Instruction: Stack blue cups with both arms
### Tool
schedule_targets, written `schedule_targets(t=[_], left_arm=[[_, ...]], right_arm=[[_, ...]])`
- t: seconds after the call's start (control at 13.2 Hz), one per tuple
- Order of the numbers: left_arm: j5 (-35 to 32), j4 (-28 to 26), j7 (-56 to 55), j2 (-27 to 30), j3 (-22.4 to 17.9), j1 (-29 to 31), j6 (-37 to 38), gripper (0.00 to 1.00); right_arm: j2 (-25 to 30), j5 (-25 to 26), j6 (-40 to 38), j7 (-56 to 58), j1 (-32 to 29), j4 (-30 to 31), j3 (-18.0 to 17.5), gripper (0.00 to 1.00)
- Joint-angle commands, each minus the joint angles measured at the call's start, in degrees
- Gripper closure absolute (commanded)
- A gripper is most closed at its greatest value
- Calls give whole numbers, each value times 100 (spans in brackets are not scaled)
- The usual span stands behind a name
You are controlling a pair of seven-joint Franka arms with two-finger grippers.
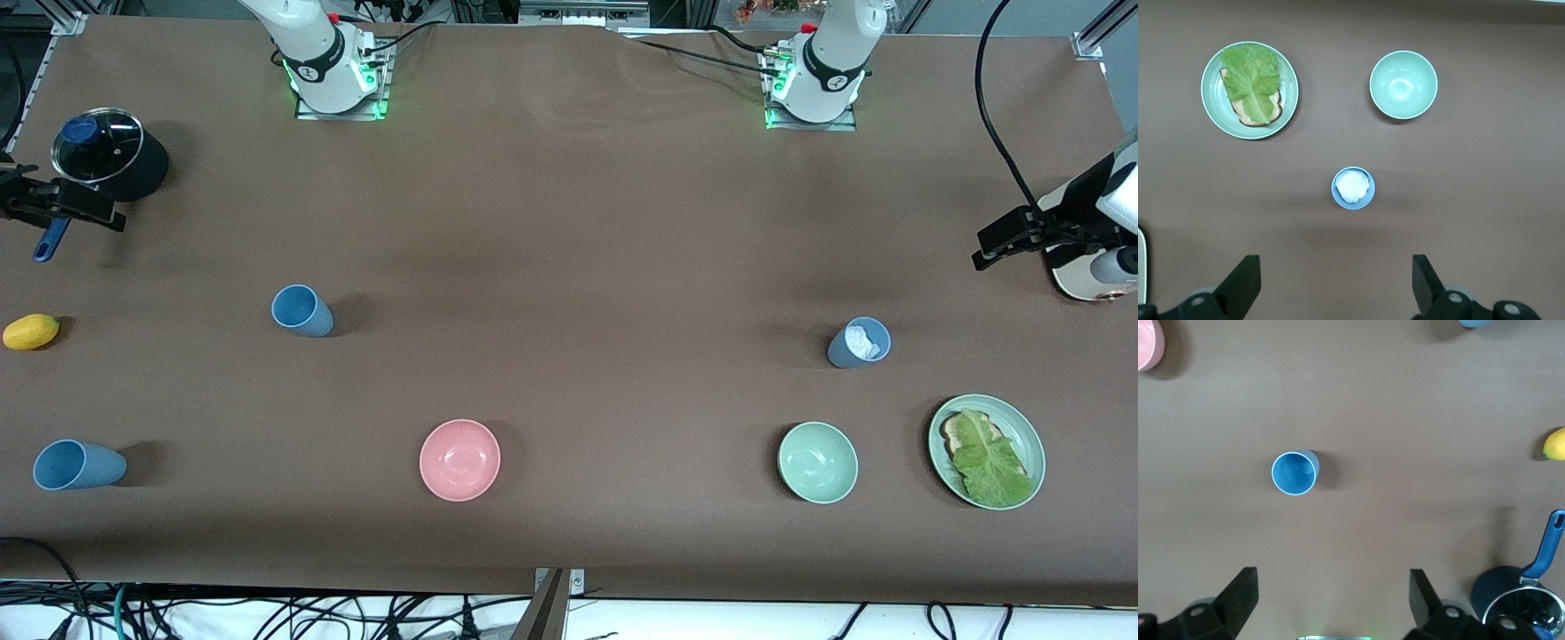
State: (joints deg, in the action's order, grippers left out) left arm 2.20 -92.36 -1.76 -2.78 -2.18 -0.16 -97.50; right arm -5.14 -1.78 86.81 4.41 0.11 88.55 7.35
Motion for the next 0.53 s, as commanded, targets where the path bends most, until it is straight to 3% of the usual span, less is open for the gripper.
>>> schedule_targets(t=[0.0,0.46], left_arm=[[35,166,44,-92,7,-36,134,0],[26,166,44,-100,-2,-54,134,0]], right_arm=[[31,-121,55,51,-29,48,-5,0],[31,160,90,42,155,57,-41,0]])
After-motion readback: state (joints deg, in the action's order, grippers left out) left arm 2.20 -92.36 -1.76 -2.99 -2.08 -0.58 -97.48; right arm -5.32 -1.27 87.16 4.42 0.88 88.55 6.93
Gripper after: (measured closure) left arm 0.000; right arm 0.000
